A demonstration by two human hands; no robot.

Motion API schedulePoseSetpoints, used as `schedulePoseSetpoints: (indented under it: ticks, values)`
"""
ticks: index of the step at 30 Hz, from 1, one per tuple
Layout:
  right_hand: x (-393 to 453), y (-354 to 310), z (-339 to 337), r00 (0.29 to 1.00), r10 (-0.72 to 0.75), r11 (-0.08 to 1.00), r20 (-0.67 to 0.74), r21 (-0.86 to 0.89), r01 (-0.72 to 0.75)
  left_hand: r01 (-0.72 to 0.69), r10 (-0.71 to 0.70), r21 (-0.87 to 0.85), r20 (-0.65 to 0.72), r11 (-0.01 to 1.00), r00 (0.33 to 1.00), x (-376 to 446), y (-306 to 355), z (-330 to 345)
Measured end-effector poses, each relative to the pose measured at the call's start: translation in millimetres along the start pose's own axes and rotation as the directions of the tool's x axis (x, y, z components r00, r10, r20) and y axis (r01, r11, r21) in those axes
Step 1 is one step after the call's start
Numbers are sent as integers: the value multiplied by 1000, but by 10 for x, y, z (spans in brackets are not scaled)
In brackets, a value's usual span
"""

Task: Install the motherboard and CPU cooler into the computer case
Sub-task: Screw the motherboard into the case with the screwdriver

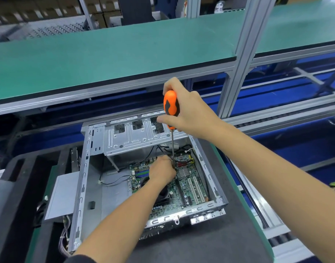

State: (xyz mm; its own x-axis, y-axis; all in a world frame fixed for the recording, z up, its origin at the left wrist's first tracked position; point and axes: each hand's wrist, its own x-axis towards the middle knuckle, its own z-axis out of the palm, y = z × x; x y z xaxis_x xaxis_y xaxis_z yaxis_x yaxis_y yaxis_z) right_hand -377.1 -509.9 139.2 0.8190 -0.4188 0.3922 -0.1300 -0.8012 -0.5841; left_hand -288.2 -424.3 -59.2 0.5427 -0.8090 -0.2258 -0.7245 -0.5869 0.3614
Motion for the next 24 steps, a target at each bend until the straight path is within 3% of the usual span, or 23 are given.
schedulePoseSetpoints:
  ticks: [5,9,15,18,20,22,24]
  values:
    - [33,-39,-69,994,18,1000,108,23,-20,11,-9,41,-36,999,999,36,-54,17]
    - [108,-88,-130,995,44,995,93,83,-51,26,-22,81,-51,996,998,18,-41,9]
    - [274,-207,-264,980,-63,969,189,-225,105,124,-126,47,28,991,992,28,-23,-36]
    - [305,-275,-232,982,-4,878,190,-469,94,165,-165,8,50,986,985,33,-37,-34]
    - [293,-308,-207,979,27,854,200,-514,82,186,-185,-10,61,982,981,35,-28,-35]
    - [297,-373,-256,952,46,886,303,-453,101,205,-204,-9,72,979,976,40,-16,-40]
    - [321,-418,-373,878,110,931,466,-357,73,235,-232,-33,77,971,970,49,-19,-26]
